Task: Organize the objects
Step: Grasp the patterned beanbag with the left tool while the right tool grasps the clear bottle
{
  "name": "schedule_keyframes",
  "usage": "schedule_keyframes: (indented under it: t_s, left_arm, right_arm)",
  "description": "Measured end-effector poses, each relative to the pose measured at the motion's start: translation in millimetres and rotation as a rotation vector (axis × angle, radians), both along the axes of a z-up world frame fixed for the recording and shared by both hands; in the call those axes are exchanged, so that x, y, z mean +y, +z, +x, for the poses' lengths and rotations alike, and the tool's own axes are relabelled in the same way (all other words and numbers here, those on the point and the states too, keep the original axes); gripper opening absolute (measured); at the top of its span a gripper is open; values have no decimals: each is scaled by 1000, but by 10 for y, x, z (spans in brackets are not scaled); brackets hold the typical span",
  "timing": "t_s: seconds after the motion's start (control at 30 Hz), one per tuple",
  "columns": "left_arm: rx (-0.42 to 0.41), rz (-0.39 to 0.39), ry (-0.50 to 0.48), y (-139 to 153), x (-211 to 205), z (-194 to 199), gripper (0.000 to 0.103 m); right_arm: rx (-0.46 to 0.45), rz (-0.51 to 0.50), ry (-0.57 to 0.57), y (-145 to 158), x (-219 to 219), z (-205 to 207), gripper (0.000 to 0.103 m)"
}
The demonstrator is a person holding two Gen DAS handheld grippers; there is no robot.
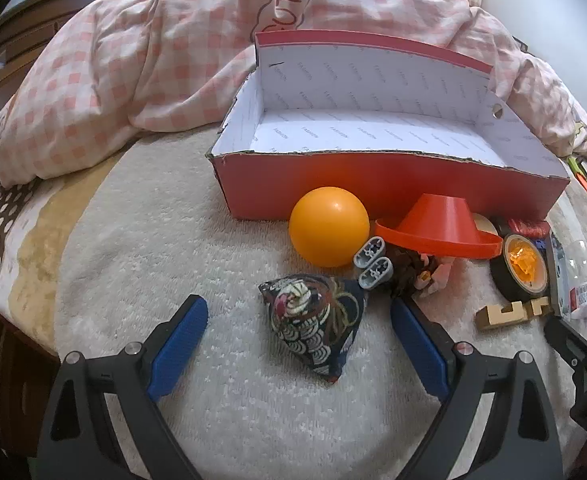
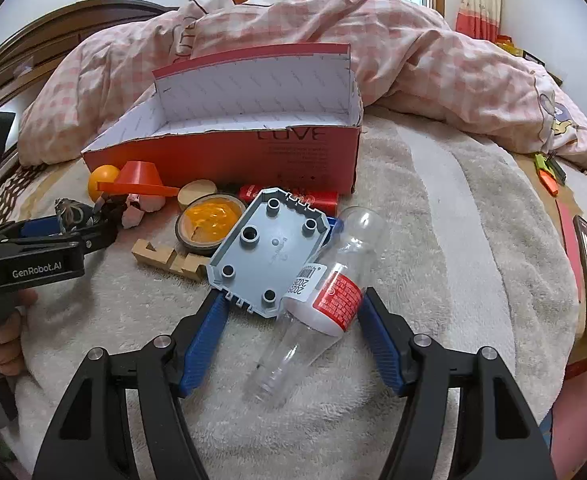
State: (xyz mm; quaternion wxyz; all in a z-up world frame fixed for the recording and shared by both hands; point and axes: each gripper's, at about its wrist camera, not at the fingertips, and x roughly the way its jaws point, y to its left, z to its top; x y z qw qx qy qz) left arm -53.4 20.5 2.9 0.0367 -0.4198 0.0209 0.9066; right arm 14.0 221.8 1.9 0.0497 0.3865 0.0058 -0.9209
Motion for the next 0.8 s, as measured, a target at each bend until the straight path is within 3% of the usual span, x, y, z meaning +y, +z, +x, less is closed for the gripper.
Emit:
schedule_keyframes:
  t_s: [0.3, 0.5, 0.57, 0.8]
  left_arm:
    - [4, 6, -8, 6, -27, -70, 94]
    - [39, 3, -68, 49, 29, -24, 62]
    - [48, -5, -80, 55, 52, 0, 53]
    - [46, 21, -92, 64, 25, 103, 45]
  right_arm:
    - [42, -2, -16, -31, -15, 55, 69]
    - [51, -41, -12, -18, 31, 82, 68]
    - [55, -31, -19, -16, 38, 93, 60]
    - [61, 4, -37, 10, 57, 150, 34]
